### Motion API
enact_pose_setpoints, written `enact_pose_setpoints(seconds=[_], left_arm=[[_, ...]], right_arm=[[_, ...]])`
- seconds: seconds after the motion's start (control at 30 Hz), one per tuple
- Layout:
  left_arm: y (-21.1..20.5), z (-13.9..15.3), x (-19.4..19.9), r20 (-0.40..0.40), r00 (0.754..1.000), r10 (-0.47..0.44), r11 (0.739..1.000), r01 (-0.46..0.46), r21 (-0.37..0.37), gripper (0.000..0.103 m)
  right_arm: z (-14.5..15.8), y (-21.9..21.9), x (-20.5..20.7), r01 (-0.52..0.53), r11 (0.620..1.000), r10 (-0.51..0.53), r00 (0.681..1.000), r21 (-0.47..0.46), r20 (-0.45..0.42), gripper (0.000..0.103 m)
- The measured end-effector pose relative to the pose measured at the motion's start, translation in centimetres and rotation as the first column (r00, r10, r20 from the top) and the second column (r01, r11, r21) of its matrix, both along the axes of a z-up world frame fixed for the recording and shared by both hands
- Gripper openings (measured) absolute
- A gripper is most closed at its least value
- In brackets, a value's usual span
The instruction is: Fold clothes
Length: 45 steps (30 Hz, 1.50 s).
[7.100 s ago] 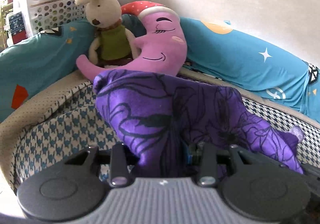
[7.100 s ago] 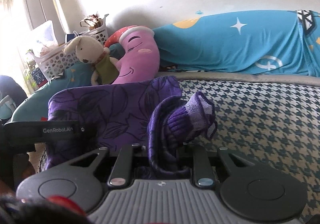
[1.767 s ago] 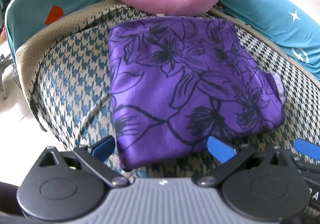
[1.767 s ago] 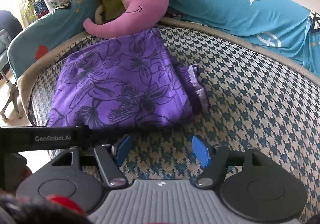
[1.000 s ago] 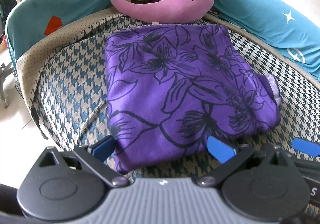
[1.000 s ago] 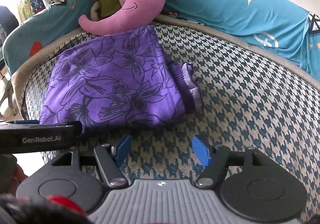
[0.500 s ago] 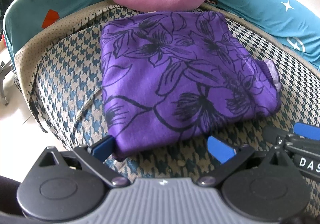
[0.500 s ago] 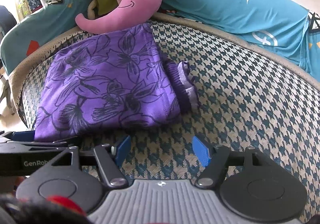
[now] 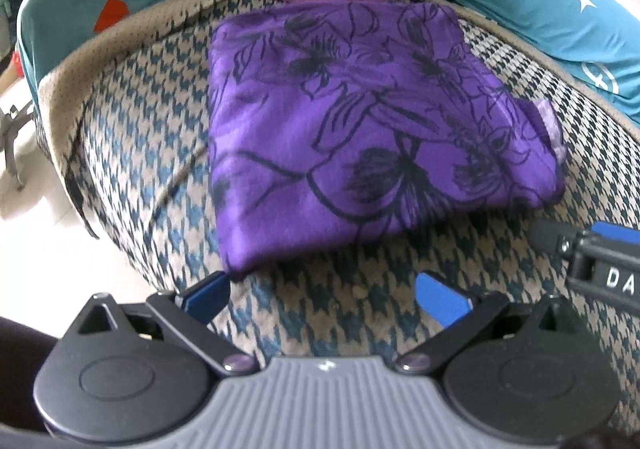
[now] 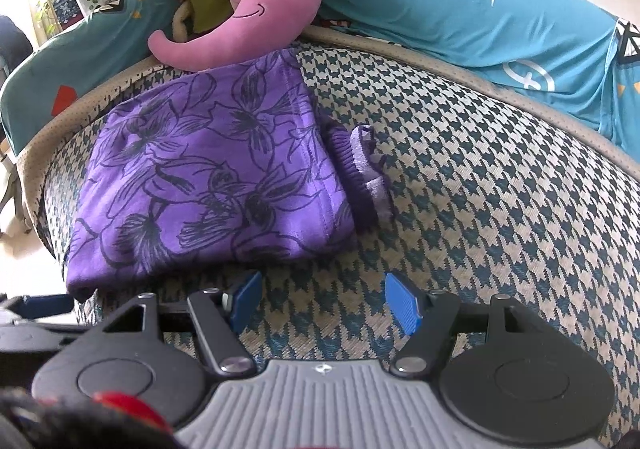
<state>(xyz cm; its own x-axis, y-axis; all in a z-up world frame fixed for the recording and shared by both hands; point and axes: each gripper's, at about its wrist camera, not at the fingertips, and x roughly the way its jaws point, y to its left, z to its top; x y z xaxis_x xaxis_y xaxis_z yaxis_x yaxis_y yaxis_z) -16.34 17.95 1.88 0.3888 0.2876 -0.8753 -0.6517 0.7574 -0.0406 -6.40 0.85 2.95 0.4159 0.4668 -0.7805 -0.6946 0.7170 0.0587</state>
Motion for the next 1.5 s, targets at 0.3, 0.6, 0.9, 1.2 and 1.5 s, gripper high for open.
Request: enact_pose_setpoints(seconds=[0.3,0.6,0.9,1.2,1.5], left_arm=[[0.2,-1.6,-0.1,-0.043,0.999,0.018,0.998,-0.021,-0.066,0.103],[-0.3,-1.6,0.1,-0.042,0.999,0.009,0.998,-0.011,-0.062,0.103],[-0.1,-1.2,0.6,-0.043,0.999,-0.004,0.998,0.001,-0.070,0.103],[-0.9,-1.4,-0.1,-0.028,1.000,-0.001,0.998,-0.001,-0.059,0.103],[0.4,-1.8,0.0,-0.026,0.999,-0.022,0.998,0.020,-0.055,0.103]], right_arm=[[-0.1,0.0,0.0,-0.006,1.000,0.006,1.000,-0.003,-0.001,0.069],[-0.4,0.2,-0.1,-0.015,1.000,0.015,1.000,-0.013,-0.005,0.069],[-0.8,0.5,0.1,-0.017,1.000,0.016,1.000,-0.024,-0.015,0.069],[-1.0,0.5,0.2,-0.011,1.000,0.010,1.000,-0.026,-0.023,0.069],[-1.0,0.2,0.3,-0.001,1.000,0.000,1.000,-0.026,-0.024,0.069]])
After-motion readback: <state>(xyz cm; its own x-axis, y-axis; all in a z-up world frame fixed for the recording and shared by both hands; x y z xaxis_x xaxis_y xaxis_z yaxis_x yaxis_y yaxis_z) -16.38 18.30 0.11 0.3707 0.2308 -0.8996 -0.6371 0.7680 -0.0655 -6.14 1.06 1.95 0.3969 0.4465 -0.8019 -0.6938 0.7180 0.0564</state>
